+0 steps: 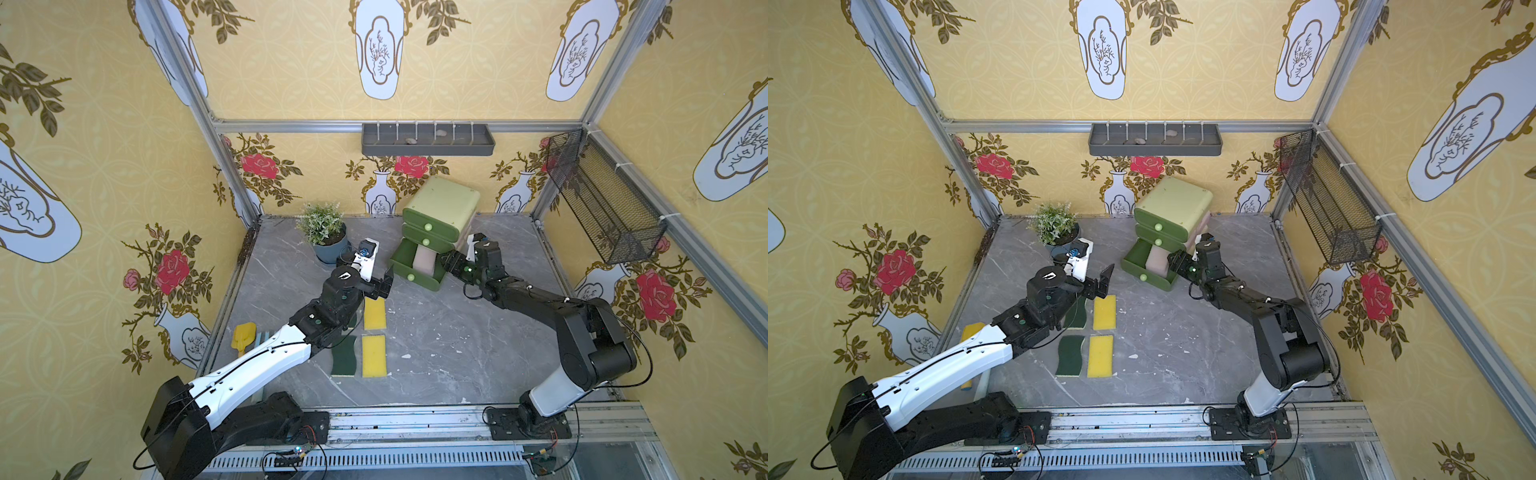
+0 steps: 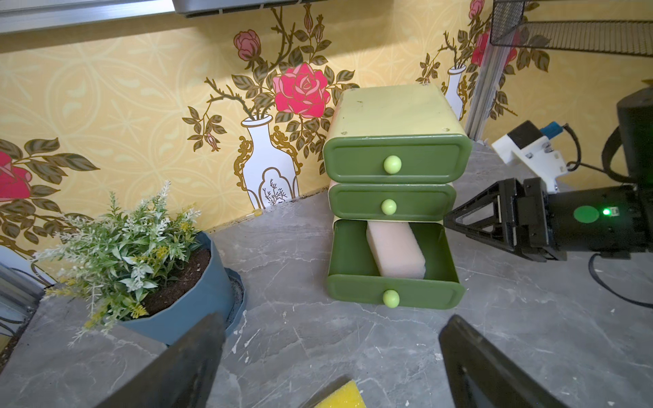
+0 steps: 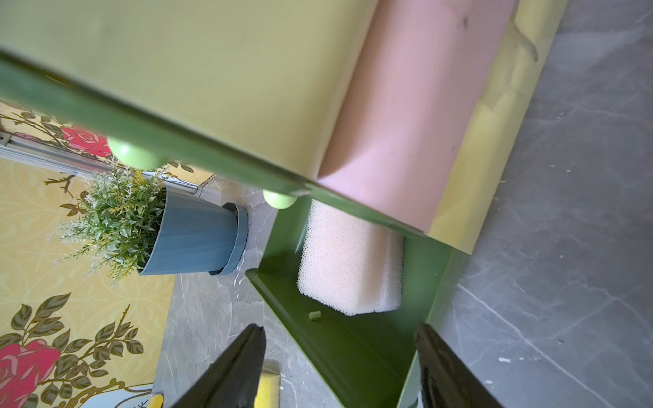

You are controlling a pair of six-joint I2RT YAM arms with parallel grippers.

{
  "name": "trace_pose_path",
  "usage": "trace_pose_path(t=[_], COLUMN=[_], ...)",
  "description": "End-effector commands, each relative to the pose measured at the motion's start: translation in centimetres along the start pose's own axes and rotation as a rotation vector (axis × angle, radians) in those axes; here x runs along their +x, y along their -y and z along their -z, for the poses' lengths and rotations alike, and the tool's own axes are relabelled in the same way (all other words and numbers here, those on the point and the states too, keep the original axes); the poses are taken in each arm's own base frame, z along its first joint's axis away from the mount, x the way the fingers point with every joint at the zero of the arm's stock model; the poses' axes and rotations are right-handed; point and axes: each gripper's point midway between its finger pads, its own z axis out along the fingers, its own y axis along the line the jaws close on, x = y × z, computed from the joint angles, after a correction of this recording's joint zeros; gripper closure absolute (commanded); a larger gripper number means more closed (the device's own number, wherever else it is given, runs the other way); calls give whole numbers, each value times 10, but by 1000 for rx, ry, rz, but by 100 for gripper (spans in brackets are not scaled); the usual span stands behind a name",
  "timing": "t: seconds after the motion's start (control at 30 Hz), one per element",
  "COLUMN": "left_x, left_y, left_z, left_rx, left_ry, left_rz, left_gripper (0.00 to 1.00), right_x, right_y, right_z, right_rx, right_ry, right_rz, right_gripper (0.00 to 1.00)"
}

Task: Take the sponge out of the drawer
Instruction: Pick up the sponge from the drawer.

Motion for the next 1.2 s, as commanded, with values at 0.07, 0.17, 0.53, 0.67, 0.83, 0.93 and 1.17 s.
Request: trace_pose_path(t=[0.07, 0.17, 0.53, 0.67, 0.83, 0.93, 1.17], left_x=[-6, -9, -19, -21, -20, -19, -19], left_y=[0, 1, -5, -6, -7, -7, -8], left_z=[-1, -1, 7, 8, 8, 8, 7], left_rx=[0, 6, -11, -15, -23, -25, -32], left_ry=[27, 27, 46, 51, 51, 49, 49], left_rz=[-29, -28, -16, -20, -27, -32, -43], left_gripper=[0, 0, 0, 0, 0, 0, 0], right_x=[7, 14, 45, 56, 64, 69, 75], right_y=[-6, -9, -24, -29, -39, -43, -43], right_z=[-11, -17, -38, -44, -45, -45, -44], right_rx=[-14, -15, -15, -23, -46, -55, -44], right_ry=[-16, -32, -94, -124, -135, -143, -144], right_rz=[-15, -7, 22, 24, 36, 40, 26], right_gripper=[32, 33, 34, 34, 33, 32, 31])
